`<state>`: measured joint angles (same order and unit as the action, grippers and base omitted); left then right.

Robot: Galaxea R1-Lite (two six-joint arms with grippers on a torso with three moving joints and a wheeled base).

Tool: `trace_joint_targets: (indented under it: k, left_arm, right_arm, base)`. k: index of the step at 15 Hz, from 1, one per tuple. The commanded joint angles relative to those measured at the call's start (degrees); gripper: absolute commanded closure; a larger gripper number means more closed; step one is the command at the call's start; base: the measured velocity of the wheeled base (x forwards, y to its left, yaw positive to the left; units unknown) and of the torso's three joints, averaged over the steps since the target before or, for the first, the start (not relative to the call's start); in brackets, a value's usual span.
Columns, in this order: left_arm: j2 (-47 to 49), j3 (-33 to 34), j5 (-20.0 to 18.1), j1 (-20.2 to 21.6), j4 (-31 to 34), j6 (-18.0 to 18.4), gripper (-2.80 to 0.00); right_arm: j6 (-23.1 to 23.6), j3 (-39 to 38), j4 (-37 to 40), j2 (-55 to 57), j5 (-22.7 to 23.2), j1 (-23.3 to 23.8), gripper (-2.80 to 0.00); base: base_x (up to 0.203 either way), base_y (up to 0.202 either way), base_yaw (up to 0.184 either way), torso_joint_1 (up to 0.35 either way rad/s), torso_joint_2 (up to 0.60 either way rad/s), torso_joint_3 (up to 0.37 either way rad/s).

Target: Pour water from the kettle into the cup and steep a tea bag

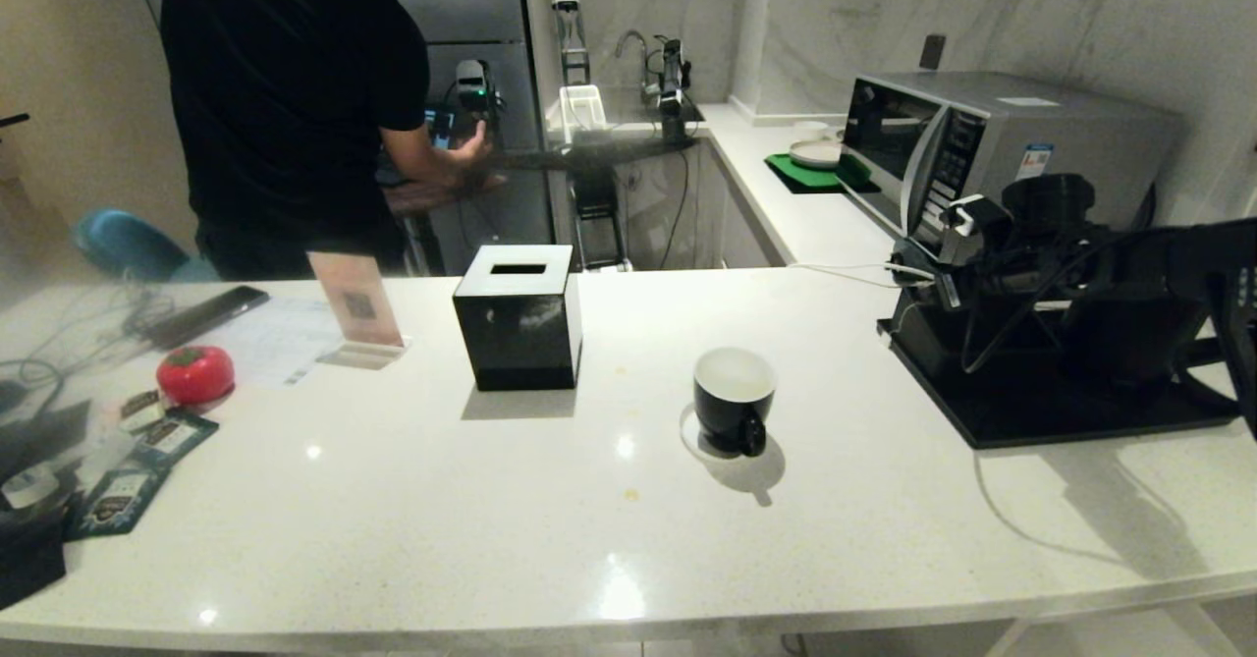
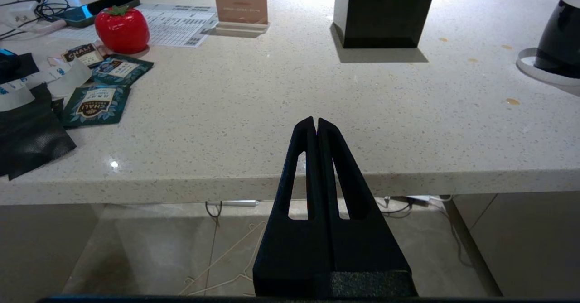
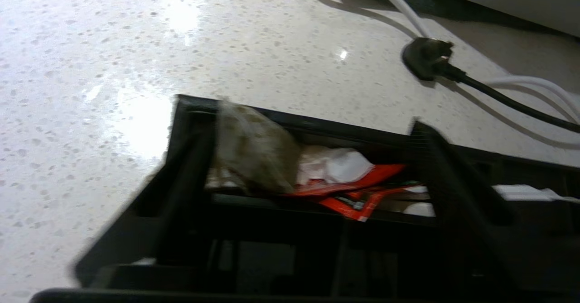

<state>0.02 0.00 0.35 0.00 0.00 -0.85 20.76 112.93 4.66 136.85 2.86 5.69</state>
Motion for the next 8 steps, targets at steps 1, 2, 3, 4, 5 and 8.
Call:
trace_joint_targets:
  k: [1,2,3,4,5,8]
  left_arm:
    - [-0.02,0.00,0.00,0.00,0.00,-0.03,0.00]
    - [-0.02,0.00,0.00,0.00,0.00,-0.03,0.00]
    - [-0.02,0.00,0.00,0.00,0.00,-0.03,0.00]
    - [-0.02,0.00,0.00,0.00,0.00,-0.03,0.00]
    - [-0.02,0.00,0.00,0.00,0.00,-0.03,0.00]
    - [-0.02,0.00,0.00,0.00,0.00,-0.03,0.00]
  right_arm:
    - [0.40,0.01,0.00,-0.02,0.04,0.02,0.00]
    - [0.68,0.01,0.07,-0.01,0.04,0.02,0.00]
    - [0.69,0.01,0.09,-0.01,0.05,0.02,0.00]
    - [0.69,0.01,0.09,-0.01,0.12,0.02,0.00]
    - [0.69,0.01,0.09,-0.01,0.12,0.02,0.00]
    - [0.69,0.01,0.09,-0.01,0.12,-0.07,0.00]
  base:
    - [0.000,0.000,0.000,0.000,0.00,0.000]
    - [0.000,0.000,0.000,0.000,0.00,0.000]
    - [0.000,0.000,0.000,0.000,0.00,0.000]
    - [0.000,0.000,0.000,0.000,0.00,0.000]
    - [0.000,0.000,0.000,0.000,0.00,0.000]
    - [0.000,0.000,0.000,0.000,0.00,0.000]
